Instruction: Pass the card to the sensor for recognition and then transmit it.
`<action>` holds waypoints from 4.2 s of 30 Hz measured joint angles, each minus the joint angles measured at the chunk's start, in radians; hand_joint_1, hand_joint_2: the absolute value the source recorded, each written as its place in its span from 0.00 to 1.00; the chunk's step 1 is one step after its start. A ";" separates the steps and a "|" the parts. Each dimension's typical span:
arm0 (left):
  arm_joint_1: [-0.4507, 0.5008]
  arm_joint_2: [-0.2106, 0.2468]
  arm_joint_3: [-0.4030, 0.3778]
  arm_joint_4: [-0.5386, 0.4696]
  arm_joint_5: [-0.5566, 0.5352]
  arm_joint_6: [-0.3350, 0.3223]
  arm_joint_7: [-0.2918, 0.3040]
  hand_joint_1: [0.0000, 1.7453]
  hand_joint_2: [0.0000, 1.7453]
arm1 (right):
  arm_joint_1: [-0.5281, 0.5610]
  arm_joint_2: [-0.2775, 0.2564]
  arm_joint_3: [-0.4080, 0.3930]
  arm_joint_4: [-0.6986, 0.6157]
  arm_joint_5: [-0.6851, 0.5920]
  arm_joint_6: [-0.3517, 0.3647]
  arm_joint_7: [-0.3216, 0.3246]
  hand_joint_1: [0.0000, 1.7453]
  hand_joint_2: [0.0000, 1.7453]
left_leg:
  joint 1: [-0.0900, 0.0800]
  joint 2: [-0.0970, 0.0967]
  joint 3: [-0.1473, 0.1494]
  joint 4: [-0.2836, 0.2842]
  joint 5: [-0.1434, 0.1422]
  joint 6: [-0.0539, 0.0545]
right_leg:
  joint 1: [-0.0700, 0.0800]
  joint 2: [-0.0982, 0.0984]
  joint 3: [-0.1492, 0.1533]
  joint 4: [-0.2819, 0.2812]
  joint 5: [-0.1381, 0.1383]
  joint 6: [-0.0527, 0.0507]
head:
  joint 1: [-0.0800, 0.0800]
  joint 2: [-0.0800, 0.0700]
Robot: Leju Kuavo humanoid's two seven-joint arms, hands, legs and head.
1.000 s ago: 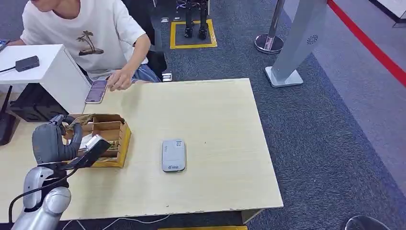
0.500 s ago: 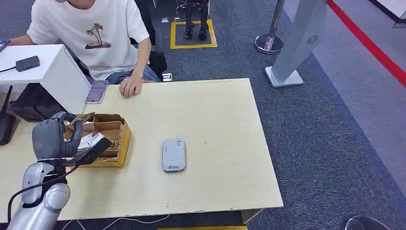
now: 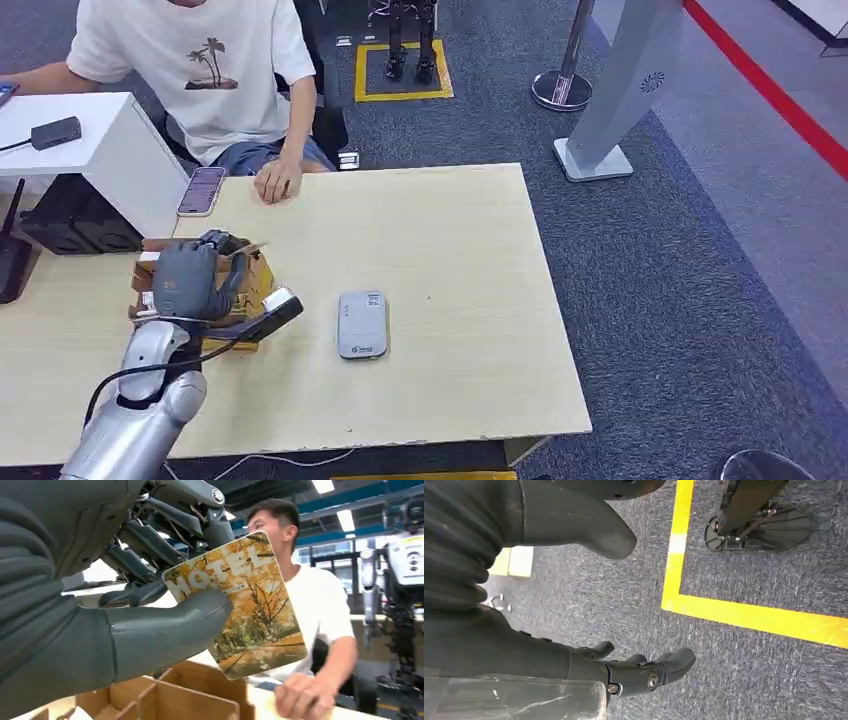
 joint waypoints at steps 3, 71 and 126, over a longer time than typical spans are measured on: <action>-0.008 -0.007 -0.014 0.012 0.000 0.000 0.000 1.00 1.00 | -0.001 0.000 0.000 0.000 0.000 0.000 0.000 0.00 1.00 | 0.000 0.000 0.000 0.000 0.000 0.000 | 0.000 0.000 0.000 0.000 0.000 0.000 | 0.000 0.000; 0.021 -0.105 -0.215 0.211 -0.053 0.069 0.028 1.00 1.00 | -0.011 -0.004 0.000 -0.001 0.053 0.011 0.018 0.00 1.00 | -0.001 -0.001 -0.001 0.000 0.000 0.000 | -0.001 -0.001 0.000 0.000 0.000 0.000 | 0.000 0.000; -0.048 -0.251 -0.292 0.274 0.045 -0.010 -0.049 1.00 1.00 | -0.026 -0.004 -0.001 -0.013 0.093 0.037 0.033 0.00 1.00 | -0.001 -0.001 -0.001 0.000 0.000 0.001 | -0.001 -0.001 0.000 0.000 0.000 0.000 | 0.000 0.000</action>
